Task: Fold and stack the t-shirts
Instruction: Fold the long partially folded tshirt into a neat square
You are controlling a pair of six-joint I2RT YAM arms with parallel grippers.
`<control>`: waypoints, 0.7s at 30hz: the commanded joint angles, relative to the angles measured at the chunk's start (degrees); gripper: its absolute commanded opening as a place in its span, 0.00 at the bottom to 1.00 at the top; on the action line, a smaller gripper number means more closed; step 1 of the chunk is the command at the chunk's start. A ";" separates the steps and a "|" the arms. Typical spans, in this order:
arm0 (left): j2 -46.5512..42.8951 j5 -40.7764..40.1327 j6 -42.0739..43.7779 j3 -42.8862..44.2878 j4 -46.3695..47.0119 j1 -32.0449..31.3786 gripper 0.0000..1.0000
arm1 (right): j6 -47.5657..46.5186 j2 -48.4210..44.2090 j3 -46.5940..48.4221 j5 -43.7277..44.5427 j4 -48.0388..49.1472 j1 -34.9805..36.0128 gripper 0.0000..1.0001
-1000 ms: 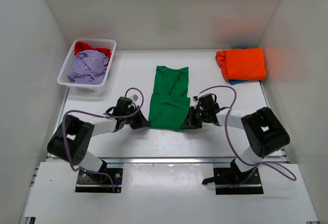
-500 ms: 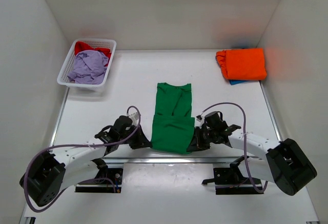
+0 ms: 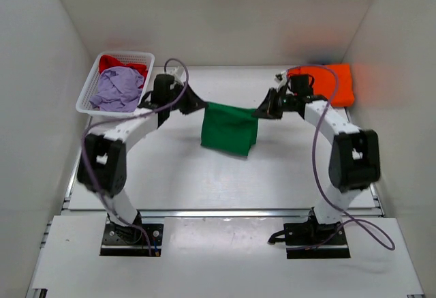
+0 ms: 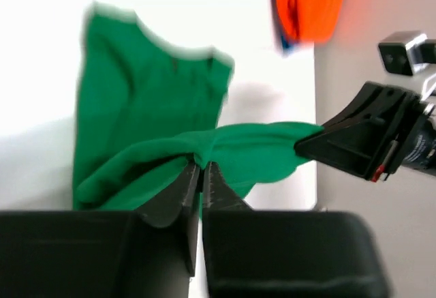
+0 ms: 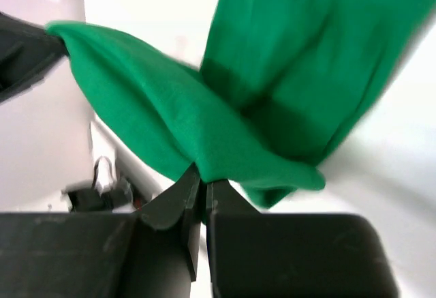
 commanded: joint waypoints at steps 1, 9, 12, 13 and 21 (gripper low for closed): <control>13.41 1.25 -1.66 11.73 6.89 3.92 0.16 | -5.83 10.93 11.61 1.97 -1.94 -3.56 0.01; 27.38 12.95 -5.11 26.22 11.65 5.34 0.98 | -5.92 17.90 16.67 10.33 -0.82 -3.57 0.69; 21.57 12.50 -5.71 16.81 17.97 5.68 0.99 | -4.52 14.56 8.24 10.78 4.20 -3.21 0.70; 18.33 13.20 -6.50 12.35 20.95 5.95 0.99 | -4.43 14.03 5.77 10.43 5.78 -2.95 0.71; -5.13 12.69 -4.75 -15.87 23.00 5.60 0.99 | -1.54 16.57 -0.31 6.75 15.08 -2.25 0.79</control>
